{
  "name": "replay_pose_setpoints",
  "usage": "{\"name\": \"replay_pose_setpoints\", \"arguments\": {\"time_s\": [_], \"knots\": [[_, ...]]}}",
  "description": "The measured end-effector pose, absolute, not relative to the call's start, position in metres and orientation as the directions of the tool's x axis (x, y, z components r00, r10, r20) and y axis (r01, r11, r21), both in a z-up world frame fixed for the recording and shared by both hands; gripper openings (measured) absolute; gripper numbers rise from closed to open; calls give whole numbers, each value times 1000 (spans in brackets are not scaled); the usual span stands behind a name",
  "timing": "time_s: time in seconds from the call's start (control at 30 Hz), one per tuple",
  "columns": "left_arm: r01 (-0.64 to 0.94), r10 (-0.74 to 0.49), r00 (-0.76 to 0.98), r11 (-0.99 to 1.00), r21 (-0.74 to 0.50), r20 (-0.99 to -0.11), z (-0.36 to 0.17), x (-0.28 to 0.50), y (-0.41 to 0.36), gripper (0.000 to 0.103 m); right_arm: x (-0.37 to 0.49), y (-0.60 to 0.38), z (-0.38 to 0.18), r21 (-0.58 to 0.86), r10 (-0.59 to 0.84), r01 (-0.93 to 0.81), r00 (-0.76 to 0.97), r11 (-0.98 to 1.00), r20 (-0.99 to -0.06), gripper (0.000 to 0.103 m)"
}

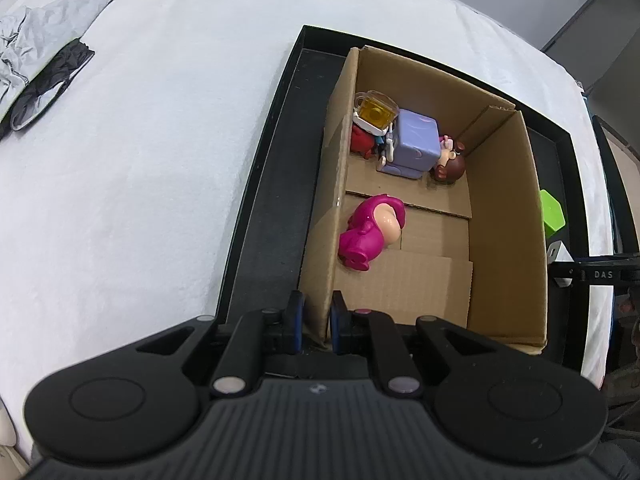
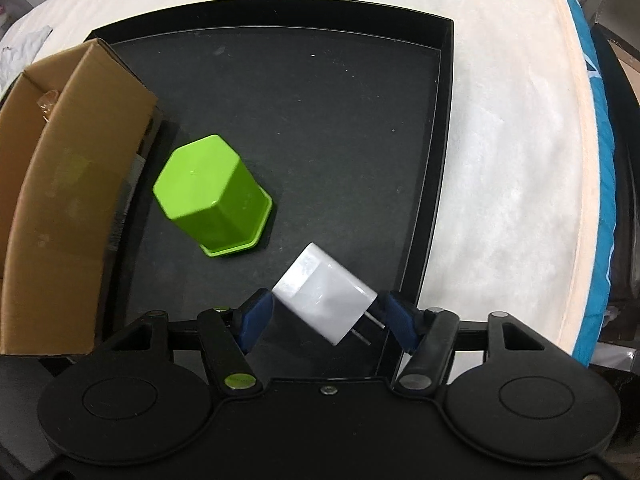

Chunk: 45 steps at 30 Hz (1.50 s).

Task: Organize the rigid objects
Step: 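Close the right gripper on the white plug adapter and lift it, then carry the plug adapter with the right gripper over the box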

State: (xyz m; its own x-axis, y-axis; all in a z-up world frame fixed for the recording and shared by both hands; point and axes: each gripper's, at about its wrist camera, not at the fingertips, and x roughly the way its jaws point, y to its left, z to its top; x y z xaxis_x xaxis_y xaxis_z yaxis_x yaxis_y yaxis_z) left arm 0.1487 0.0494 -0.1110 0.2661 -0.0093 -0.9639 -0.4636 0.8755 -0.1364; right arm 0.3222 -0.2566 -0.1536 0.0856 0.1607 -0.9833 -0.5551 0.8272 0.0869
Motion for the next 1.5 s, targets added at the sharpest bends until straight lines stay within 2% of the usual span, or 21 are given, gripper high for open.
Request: {"name": "replay_pose_setpoints", "arguments": {"time_s": [0.2, 0.37, 0.9, 1.5], "knots": [[-467, -1, 271, 874, -132, -963, -109, 147, 49, 12, 321, -248, -158, 65, 149, -565, 104, 822, -983, 53], [-467, 2, 275, 874, -132, -961, -108, 145, 49, 12, 321, -250, -160, 66, 146, -559, 100, 826, -984, 37], [-463, -20, 293, 872, -160, -956, -106, 143, 53, 12, 305, -255, -144, 158, 208, -496, 46, 854, -977, 36], [-442, -60, 311, 874, -200, -948, -109, 141, 58, 13, 293, -233, -82, 136, 224, -540, 101, 831, -969, 36]]}}
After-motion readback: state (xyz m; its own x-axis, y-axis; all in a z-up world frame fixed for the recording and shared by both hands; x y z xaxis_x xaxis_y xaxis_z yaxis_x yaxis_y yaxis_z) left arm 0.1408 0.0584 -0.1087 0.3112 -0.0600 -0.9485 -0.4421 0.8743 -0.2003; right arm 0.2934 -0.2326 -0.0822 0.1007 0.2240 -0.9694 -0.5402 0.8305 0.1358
